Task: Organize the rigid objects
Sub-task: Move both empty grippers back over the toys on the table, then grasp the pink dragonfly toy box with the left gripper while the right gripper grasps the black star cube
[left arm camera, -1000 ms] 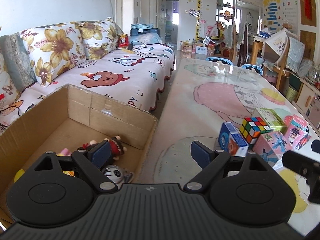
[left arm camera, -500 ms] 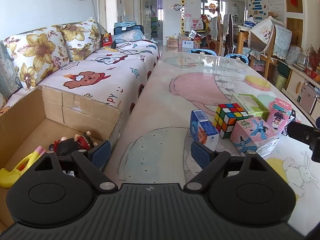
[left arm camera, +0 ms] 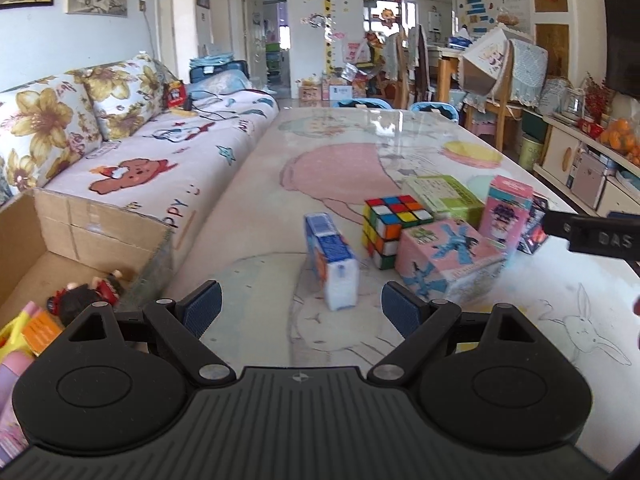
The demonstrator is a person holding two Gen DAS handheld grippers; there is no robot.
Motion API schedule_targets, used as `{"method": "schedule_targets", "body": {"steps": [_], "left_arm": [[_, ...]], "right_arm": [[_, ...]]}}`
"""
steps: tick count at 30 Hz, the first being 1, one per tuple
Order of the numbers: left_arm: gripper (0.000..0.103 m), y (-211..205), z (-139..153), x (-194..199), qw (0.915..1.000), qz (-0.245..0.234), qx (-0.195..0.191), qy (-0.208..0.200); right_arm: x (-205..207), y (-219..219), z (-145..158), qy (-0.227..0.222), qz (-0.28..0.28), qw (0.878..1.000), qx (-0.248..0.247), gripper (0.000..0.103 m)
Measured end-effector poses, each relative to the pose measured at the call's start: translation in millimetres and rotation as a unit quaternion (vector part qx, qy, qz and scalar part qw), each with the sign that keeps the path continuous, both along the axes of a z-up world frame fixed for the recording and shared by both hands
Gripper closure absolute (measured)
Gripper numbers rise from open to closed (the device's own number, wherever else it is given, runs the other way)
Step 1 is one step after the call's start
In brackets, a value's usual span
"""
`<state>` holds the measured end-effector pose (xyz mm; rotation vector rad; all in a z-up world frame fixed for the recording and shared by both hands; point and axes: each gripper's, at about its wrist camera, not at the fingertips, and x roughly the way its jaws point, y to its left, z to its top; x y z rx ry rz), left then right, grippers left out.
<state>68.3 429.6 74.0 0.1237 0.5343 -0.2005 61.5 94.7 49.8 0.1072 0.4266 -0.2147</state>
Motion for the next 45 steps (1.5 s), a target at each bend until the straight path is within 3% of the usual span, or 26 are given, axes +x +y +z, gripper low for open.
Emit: {"method": "schedule_targets", "body": {"steps": [7, 11, 26, 37, 41, 43, 45], "left_arm": [[0.000, -21, -9, -2, 0.9992, -0.039, 0.004, 0.006], [0.000, -36, -11, 1, 0.9990, -0.044, -0.003, 0.004], [0.000, -68, -18, 22, 0.9999, -0.007, -0.012, 0.006], [0.000, -67, -22, 44, 0.9998, 0.004, 0.008, 0.016], [0.000, -67, -25, 46, 0.9997, 0.001, 0.014, 0.018], [0.000, -66, -25, 41, 0.9998, -0.001, 0.011, 0.018], [0.003, -69, -24, 35, 0.9998, -0.002, 0.013, 0.017]], "right_arm": [[22, -18, -16, 0.013, -0.018, 0.999, -0.043, 0.001], [33, -37, -26, 0.035, -0.026, 0.998, -0.035, 0.001], [61, -59, -38, 0.063, 0.058, 0.996, 0.017, 0.001], [78, -44, -36, 0.067, 0.099, 0.993, 0.004, 0.003], [83, -43, -38, 0.075, 0.103, 0.992, 0.003, 0.017], [85, -44, -39, 0.083, 0.097, 0.992, 0.003, 0.035], [86, -45, -40, 0.085, 0.091, 0.992, 0.005, 0.042]]}}
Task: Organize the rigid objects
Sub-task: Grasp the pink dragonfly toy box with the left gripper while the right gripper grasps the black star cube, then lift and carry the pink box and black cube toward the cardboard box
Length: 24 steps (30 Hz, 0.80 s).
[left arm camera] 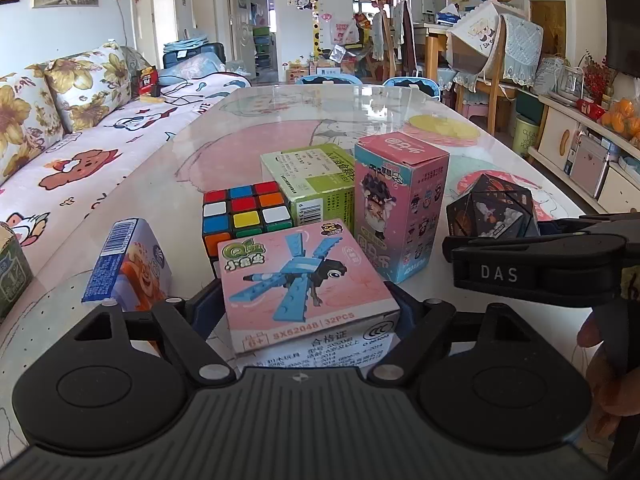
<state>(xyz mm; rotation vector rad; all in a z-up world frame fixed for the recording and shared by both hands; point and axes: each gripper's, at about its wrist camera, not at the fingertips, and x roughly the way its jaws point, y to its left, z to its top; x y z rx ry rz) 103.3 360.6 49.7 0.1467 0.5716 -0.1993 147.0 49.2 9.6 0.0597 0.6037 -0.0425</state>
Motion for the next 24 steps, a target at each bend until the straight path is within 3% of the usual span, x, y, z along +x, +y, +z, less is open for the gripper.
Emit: {"method": "schedule_targets", "body": {"steps": [9, 24], "left_arm": [[0.014, 1, 4, -17, 0.9997, -0.014, 0.019, 0.000], [0.014, 27, 5, -62, 0.9992, -0.022, 0.035, 0.003]], "right_arm": [[-11, 3, 0, -0.001, -0.014, 1.000, -0.002, 0.046], [-50, 40, 3, -0.018, -0.031, 0.999, -0.028, 0.046]]}}
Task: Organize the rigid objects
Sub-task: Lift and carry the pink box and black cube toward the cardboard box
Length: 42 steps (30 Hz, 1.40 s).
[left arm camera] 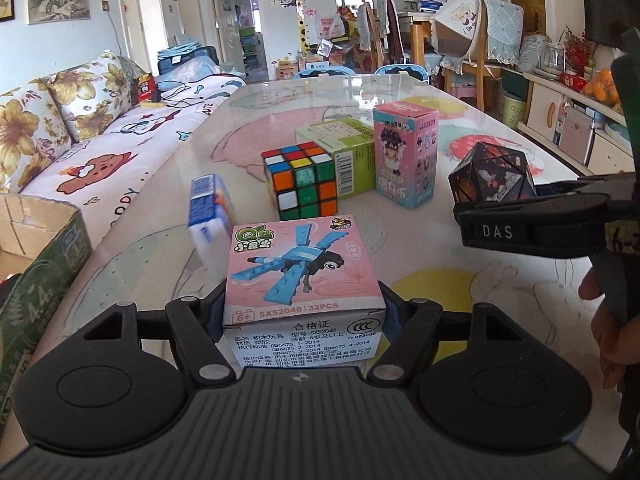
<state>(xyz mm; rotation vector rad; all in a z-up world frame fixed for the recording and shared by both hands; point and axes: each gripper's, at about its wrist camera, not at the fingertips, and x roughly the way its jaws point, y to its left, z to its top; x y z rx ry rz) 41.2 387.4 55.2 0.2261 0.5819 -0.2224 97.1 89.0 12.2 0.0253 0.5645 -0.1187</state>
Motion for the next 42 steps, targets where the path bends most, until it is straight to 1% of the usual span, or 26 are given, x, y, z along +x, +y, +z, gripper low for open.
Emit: {"method": "schedule_targets", "body": {"steps": [4, 8, 13, 17, 25, 29, 33, 37, 42], "left_arm": [[0.014, 7, 1, -6, 1.0000, 0.002, 0.000, 0.003], [0.014, 10, 1, -6, 1.0000, 0.000, 0.001, 0.003], [0.014, 6, 0, -12, 1.0000, -0.001, -0.006, 0.000], [0.014, 1, 2, -12, 0.9999, -0.007, -0.008, -0.006], [0.014, -5, 9, -10, 0.9990, -0.025, -0.014, -0.035], [0.014, -8, 13, -8, 0.9981, -0.032, -0.020, -0.048], [0.014, -5, 17, -8, 0.9966, -0.036, -0.024, -0.071], [0.014, 0, 21, -5, 0.9954, -0.032, -0.033, -0.084], [0.014, 9, 26, 7, 0.9943, -0.014, -0.052, -0.092]], "right_arm": [[-8, 11, 0, -0.003, -0.003, 1.000, -0.001, 0.046], [-17, 22, -1, 0.003, 0.006, 1.000, 0.006, 0.046], [-30, 37, -1, 0.013, 0.014, 1.000, 0.009, 0.046], [-42, 49, -1, 0.017, 0.017, 1.000, 0.002, 0.046], [-62, 66, 0, 0.026, 0.016, 1.000, 0.006, 0.046], [-69, 75, 3, 0.033, 0.020, 0.999, -0.001, 0.046], [-76, 89, 4, 0.042, 0.024, 0.999, -0.002, 0.046], [-79, 99, 8, 0.045, 0.030, 0.998, -0.013, 0.046], [-81, 109, 19, 0.037, 0.038, 0.998, -0.016, 0.046]]}}
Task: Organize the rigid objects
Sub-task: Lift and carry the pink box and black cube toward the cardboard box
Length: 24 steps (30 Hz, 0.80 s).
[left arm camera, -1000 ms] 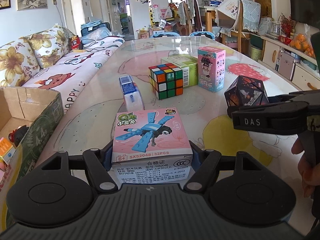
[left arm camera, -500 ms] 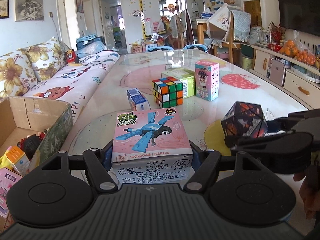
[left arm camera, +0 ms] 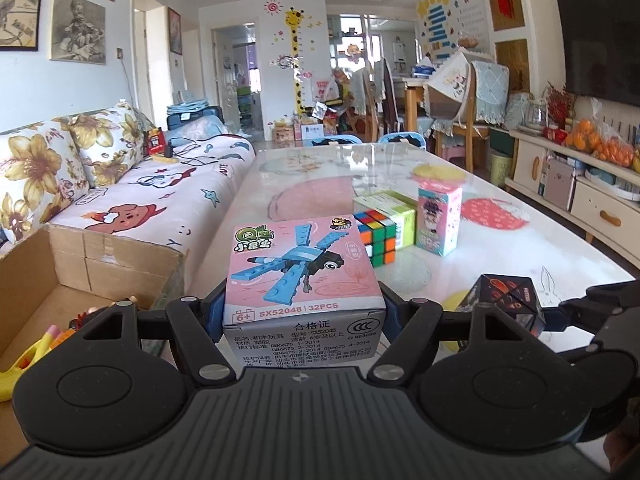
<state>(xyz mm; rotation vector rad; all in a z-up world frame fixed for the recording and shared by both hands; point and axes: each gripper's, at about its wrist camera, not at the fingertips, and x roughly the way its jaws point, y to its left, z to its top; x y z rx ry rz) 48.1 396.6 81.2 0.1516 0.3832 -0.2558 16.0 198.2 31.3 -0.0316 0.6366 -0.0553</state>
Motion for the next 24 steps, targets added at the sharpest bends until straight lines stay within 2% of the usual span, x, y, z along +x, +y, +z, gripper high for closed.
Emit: {"method": "schedule_targets", "body": {"steps": [8, 14, 24], "left_arm": [[0.014, 17, 9, 19, 0.9984, 0.041, -0.037, -0.010], [0.014, 34, 15, 39, 0.9948, 0.089, -0.047, -0.014], [0.014, 80, 23, 66, 0.9826, 0.173, -0.067, 0.003]], "right_arm": [[7, 28, 20, -0.020, 0.033, 0.999, -0.016, 0.046], [21, 62, 35, -0.036, 0.074, 0.996, -0.023, 0.046], [36, 134, 53, -0.067, 0.182, 0.981, -0.030, 0.046]]}}
